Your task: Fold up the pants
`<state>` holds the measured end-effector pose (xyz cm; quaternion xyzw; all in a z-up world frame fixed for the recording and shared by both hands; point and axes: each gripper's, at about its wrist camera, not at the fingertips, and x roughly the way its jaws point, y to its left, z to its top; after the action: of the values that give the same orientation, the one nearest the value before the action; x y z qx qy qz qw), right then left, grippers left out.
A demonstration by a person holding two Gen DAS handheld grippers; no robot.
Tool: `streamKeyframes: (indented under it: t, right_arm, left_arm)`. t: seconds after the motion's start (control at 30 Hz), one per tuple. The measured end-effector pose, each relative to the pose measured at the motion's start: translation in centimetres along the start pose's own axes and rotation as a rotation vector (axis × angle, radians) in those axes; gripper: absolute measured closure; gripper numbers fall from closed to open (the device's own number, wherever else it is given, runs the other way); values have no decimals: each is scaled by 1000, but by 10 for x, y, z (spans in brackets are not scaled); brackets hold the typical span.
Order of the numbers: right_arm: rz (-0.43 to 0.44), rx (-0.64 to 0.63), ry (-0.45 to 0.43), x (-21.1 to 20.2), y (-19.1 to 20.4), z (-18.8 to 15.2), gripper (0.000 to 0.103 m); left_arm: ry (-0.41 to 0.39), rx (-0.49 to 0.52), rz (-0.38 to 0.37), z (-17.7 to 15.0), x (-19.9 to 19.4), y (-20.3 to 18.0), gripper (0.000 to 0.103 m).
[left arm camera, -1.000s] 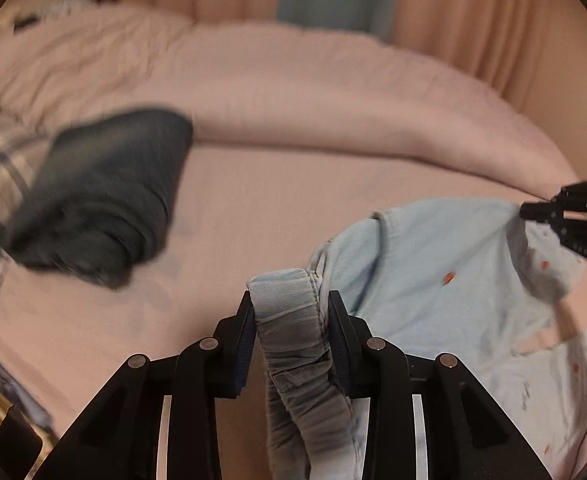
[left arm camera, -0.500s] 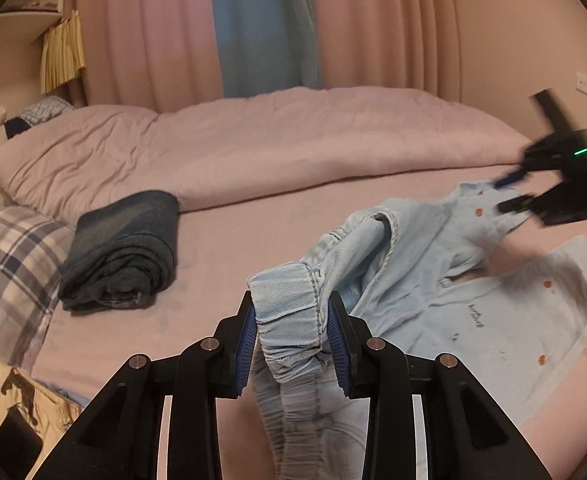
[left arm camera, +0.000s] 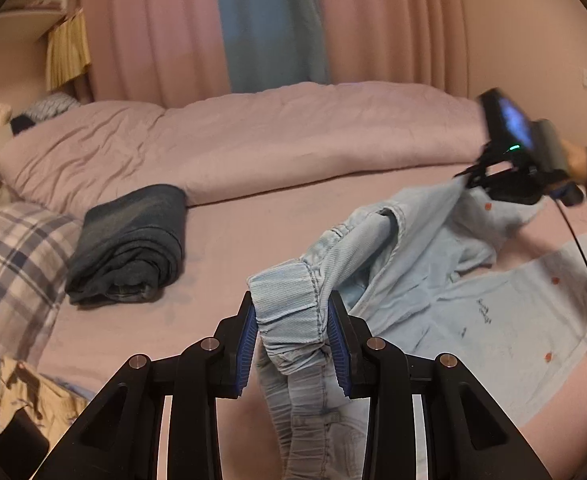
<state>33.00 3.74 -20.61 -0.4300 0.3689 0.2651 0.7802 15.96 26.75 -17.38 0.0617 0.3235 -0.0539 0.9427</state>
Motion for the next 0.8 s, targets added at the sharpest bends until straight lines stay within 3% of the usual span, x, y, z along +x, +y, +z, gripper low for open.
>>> streamKeyframes:
  t: [0.2,0.3,0.4,0.63,0.73,0.8]
  right_arm:
    - [-177,42,-144,-88,5,-21,101]
    - [-190,23,-199,-132,38,-46,101]
    - [-141,0,-189,-152,88,-77,101]
    - [-27,-132,-45,-111,212,-133,100]
    - [-105,-220,-25,-92,237,-137,99]
    - [-101,-213,-26,-95,231,-134,99]
  left_arm:
    - [-45,7,50,-10,-9,-4,68]
    - [-31,10,33,-31,-22,-6,68]
    - [1,32,24,-61,-33,-9,68]
    - [188,135,129,-129,2,-33,68]
    - [176,93,129,-130,-1,-30,68]
    - [163,78,128,-127,-6,-27,68]
